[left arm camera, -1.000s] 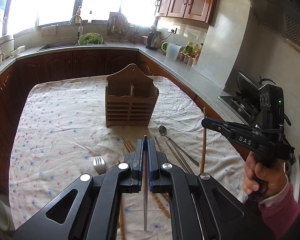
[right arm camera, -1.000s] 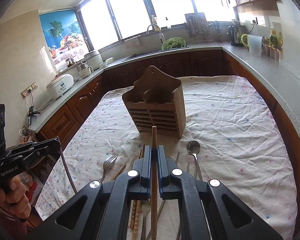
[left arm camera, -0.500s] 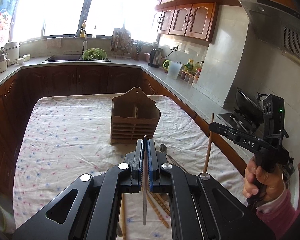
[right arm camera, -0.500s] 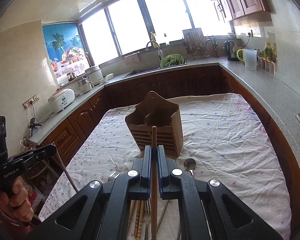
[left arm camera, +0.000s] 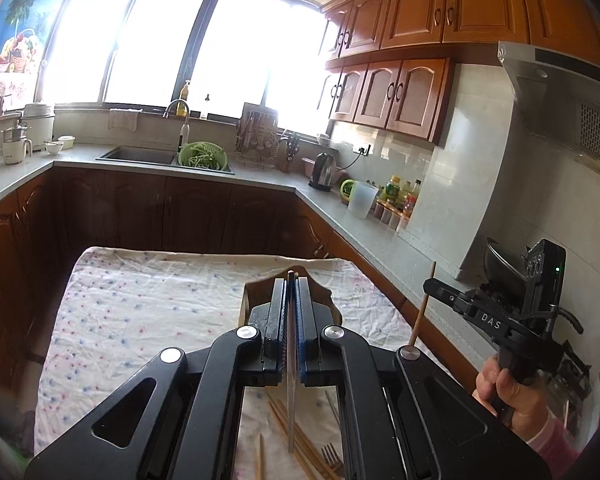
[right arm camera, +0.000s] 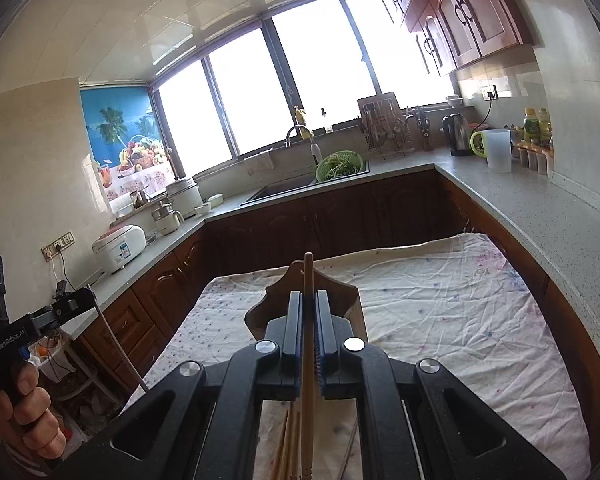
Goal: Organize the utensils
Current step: 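Lift both held chopsticks and carry them over the wooden utensil holder, then lower both chopsticks into the holder slots and open both tools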
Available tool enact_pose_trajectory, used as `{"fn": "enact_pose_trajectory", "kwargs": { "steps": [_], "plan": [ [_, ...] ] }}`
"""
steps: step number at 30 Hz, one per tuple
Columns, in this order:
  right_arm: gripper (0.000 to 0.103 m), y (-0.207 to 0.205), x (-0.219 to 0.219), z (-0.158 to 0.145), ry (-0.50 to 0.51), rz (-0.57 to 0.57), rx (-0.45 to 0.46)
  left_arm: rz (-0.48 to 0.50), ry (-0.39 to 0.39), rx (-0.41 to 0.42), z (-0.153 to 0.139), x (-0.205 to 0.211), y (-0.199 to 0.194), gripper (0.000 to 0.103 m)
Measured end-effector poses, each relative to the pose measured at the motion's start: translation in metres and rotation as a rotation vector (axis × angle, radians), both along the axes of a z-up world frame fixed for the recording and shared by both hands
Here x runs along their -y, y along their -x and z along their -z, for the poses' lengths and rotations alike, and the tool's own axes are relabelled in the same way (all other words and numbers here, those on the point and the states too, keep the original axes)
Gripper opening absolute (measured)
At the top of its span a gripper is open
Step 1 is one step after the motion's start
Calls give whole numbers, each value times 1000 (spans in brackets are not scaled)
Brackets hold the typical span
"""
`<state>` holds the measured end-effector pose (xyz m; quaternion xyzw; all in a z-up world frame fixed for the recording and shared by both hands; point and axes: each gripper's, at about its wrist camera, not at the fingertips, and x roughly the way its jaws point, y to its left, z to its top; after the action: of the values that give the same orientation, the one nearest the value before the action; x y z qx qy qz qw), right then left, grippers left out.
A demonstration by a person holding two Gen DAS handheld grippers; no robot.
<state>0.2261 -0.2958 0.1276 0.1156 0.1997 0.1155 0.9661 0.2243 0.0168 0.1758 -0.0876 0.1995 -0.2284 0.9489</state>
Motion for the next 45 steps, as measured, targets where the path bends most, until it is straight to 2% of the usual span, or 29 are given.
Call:
{"fn": "enact_pose_trajectory", "kwargs": {
  "steps": [10,17,20,25,32,36,38,45],
  "plan": [
    [5,-61,3,-39,-51,41,113,-76,22,89,-34,0,-67,3],
    [5,-104,13,-51,-77,99,187,-126,67,113,-36,7,-117,3],
    [5,-121,14,-39,-76,119,196,-143,82,95,-19,13,-139,3],
    [5,-137,15,5,-97,141,196,-161,115,58,25,22,-162,3],
    [5,-136,9,51,-105,163,236,-187,85,16,77,36,-171,3],
    [6,-139,7,63,-93,150,187,-172,53,-15,90,43,-173,3],
    [5,-137,9,66,-78,154,186,-176,39,0,91,44,-171,3],
    [6,-141,16,61,-70,141,127,-171,38,-33,89,42,-176,3]
  ]
}}
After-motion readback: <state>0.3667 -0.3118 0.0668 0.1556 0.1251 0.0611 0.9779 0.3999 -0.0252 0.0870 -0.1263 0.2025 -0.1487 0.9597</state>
